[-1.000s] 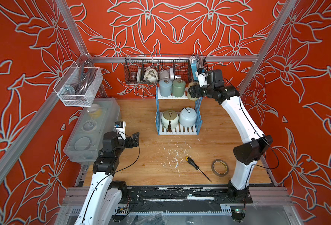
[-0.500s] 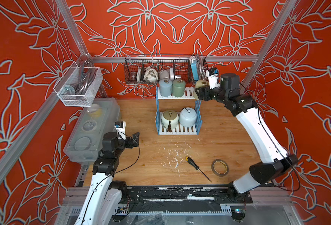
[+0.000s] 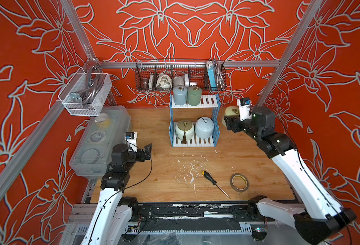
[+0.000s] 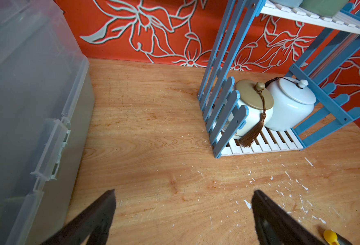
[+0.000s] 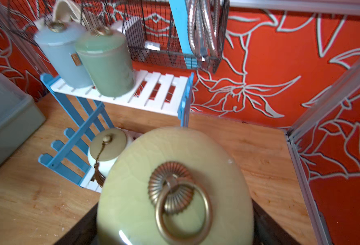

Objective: Remove the tea canisters from the shelf
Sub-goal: Pick up the tea canister from the shelf.

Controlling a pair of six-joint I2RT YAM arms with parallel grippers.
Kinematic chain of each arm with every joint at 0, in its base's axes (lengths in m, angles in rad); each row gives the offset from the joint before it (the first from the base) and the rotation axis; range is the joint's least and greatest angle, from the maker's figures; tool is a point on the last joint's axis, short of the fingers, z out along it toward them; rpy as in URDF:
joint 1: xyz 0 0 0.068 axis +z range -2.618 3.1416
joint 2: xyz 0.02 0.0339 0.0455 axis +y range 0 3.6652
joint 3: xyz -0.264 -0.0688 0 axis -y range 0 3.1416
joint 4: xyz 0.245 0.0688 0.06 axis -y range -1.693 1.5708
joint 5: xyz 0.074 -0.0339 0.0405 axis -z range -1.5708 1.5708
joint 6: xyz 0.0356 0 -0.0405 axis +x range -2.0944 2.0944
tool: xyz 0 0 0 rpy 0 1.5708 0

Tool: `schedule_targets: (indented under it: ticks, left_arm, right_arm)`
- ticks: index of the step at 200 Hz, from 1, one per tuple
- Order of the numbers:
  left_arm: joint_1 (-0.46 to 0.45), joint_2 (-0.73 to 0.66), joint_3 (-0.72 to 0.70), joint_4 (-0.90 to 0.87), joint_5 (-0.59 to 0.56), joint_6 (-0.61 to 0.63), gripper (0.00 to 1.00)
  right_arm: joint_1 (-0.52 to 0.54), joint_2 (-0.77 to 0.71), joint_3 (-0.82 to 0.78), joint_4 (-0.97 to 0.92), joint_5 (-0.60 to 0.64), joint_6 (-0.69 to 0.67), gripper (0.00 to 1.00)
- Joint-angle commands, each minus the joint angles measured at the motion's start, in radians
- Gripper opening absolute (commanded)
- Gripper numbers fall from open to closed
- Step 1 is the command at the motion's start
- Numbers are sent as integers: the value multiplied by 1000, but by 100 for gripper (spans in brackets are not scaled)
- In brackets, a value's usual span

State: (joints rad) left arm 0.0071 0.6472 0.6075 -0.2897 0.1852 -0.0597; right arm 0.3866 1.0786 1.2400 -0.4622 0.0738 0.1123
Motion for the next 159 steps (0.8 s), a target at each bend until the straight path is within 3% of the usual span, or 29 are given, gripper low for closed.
schedule_targets:
  ticks: [1, 75, 159]
  left_arm:
    - [-3, -4, -3, 17, 1, 11, 99]
    - [-3, -2, -3, 27, 14, 5, 99]
    - [-1, 8, -6, 26, 9, 5, 99]
  right_arm:
    - [1, -110, -117, 167, 122, 25, 48]
    - [1, -343, -537, 291, 282, 122, 45]
    - [0, -376, -758, 336, 389, 266, 42]
